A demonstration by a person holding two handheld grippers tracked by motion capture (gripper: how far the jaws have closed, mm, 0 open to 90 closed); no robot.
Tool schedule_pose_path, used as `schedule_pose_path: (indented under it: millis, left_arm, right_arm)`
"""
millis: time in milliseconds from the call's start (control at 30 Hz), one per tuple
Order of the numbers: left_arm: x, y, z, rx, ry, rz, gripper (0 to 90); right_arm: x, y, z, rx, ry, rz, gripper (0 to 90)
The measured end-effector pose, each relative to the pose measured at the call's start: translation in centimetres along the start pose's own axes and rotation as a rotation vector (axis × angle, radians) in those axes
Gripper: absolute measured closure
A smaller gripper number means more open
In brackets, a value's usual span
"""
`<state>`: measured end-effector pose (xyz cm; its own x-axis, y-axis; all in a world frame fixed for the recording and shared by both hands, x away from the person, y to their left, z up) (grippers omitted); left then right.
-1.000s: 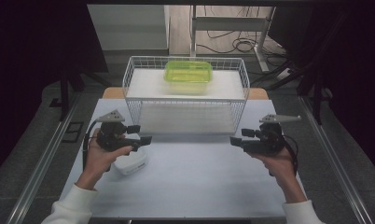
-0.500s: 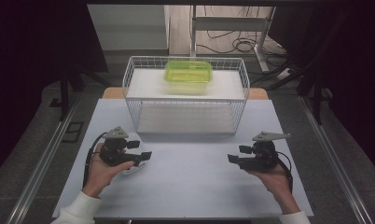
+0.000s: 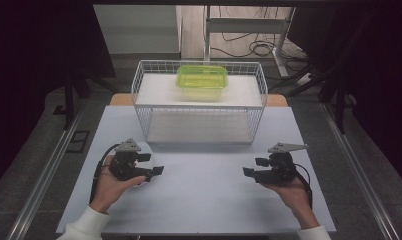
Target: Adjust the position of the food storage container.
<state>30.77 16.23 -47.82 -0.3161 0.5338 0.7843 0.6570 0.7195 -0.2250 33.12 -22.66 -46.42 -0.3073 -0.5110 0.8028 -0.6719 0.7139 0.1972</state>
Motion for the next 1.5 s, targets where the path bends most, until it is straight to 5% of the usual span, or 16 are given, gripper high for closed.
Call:
schedule_pose_path:
  millis: [233, 367, 800, 1300, 1500]
  left_arm:
    - [-0.1, 0.4, -0.4, -0.001, 0.011, -0.011, 28.2]
    - [0.7, 2.0, -0.4, 0.04, -0.002, 0.002, 29.9]
    - [3.4, 7.3, 0.0, 0.126, 0.012, -0.106, 36.0]
    - [4.5, 8.3, 2.6, 0.129, 0.065, -0.124, 43.2]
    - [5.0, 7.6, 4.4, 0.082, 0.161, -0.143, 55.4]
  right_arm:
    - [-0.5, 0.3, 0.4, 0.009, 0.022, 0.008, 32.2]
    - [-0.5, 0.3, 0.5, 0.014, 0.027, 0.008, 32.2]
    - [-0.6, 0.4, 0.5, 0.017, 0.032, 0.014, 32.1]
    - [-0.9, 0.2, 0.7, 0.008, 0.042, 0.025, 32.1]
    - [-1.1, 0.4, 0.8, 0.025, 0.05, 0.024, 32.1]
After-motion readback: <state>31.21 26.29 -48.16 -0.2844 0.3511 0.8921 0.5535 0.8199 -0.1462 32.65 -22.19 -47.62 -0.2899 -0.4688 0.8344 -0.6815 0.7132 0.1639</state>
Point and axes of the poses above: each handheld gripper's, and its own axes: x roughly backward along the jaws, z roughly out of its underside, y roughly to its left, the point moved 4 cm from there along -x, roughly forward along the jaws, and after that the axes turned 13 degrees about y, right-handed, at the moved point
